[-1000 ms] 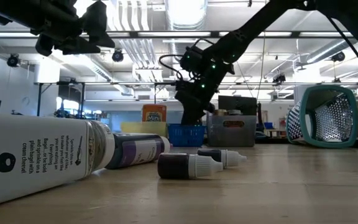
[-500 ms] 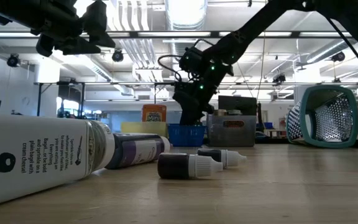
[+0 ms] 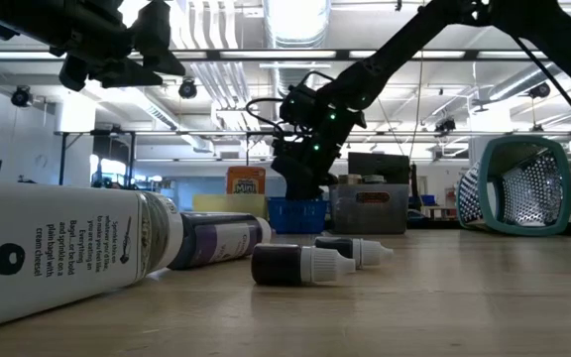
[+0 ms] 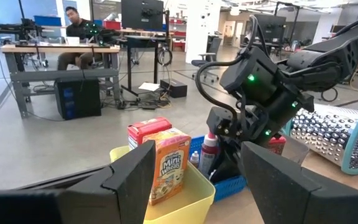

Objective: Pick & Place Kitchen Items
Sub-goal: Put the small blue food coloring bottle into the blue bin, then move the large purple food coloring bottle to the middle right of the table

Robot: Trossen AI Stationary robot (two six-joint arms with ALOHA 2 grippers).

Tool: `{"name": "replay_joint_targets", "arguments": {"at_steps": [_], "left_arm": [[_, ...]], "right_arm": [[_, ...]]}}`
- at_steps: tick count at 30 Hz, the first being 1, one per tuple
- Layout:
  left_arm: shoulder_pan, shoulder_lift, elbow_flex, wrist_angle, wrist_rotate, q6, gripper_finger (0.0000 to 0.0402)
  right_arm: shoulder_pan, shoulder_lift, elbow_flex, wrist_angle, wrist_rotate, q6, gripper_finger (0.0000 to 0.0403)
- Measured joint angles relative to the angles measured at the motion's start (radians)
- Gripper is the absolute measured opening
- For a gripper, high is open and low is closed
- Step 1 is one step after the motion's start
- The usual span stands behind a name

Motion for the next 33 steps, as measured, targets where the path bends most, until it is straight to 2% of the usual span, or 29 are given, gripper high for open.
{"name": "replay_joint_targets", "arguments": {"at_steps": [23, 28, 33], "left_arm": [[0.0, 0.0, 0.0, 0.0, 0.002, 0.0, 0.0243], [0.0, 0.0, 0.0, 0.0, 0.002, 0.0, 0.0243], [0.0, 0.0, 0.0, 0.0, 0.002, 0.0, 0.0243]], "right_arm": [[0.0, -0.01, -0.001, -0.008, -0.001, 0.017, 0.0172], [0.001, -0.019, 0.028, -0.056, -0.002, 0.014, 0.0176], [0.008, -0.019, 0.093, -0.169, 0.0, -0.002, 0.0159]]}}
